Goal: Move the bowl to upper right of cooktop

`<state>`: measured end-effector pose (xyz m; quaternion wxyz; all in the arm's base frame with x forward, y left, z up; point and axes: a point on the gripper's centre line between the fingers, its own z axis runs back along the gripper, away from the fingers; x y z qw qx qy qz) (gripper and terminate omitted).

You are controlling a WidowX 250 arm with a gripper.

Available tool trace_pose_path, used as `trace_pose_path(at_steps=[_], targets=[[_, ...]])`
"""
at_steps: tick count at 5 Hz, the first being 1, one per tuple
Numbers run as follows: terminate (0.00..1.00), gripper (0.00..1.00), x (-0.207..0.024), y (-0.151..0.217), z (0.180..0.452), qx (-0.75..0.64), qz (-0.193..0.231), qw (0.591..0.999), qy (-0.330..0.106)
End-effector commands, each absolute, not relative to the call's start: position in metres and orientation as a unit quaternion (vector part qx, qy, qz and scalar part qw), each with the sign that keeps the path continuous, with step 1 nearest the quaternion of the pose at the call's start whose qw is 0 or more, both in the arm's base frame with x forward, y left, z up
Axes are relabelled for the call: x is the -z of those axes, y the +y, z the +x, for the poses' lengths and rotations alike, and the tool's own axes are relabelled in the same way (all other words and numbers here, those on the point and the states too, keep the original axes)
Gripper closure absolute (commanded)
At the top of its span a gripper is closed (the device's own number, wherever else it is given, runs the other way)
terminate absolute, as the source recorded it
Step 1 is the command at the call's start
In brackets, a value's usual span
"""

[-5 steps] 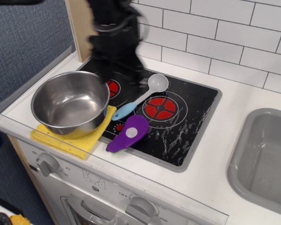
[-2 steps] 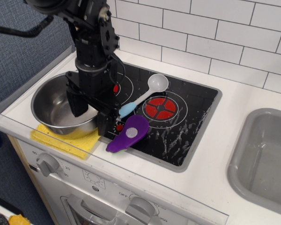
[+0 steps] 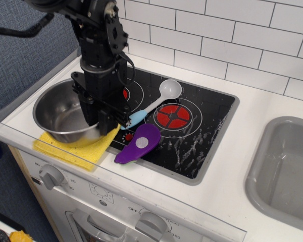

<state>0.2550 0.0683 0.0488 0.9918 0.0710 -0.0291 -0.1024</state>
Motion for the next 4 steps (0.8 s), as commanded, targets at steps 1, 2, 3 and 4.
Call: trace_pose_path(at_steps=[1, 2, 3, 4], targets=[[0.0, 1.0, -0.064, 0.072, 0.258, 0.097, 0.088, 0.99, -0.048], [0.0, 1.0, -0.08, 0.058, 0.275, 0.114, 0.095, 0.987, -0.063], [0.0, 1.0, -0.109, 0.012, 0.296, 0.167, 0.109, 0.975, -0.096], [0.0, 1.0, -0.116, -0.041, 0.303, 0.239, 0.098, 0.959, -0.116]])
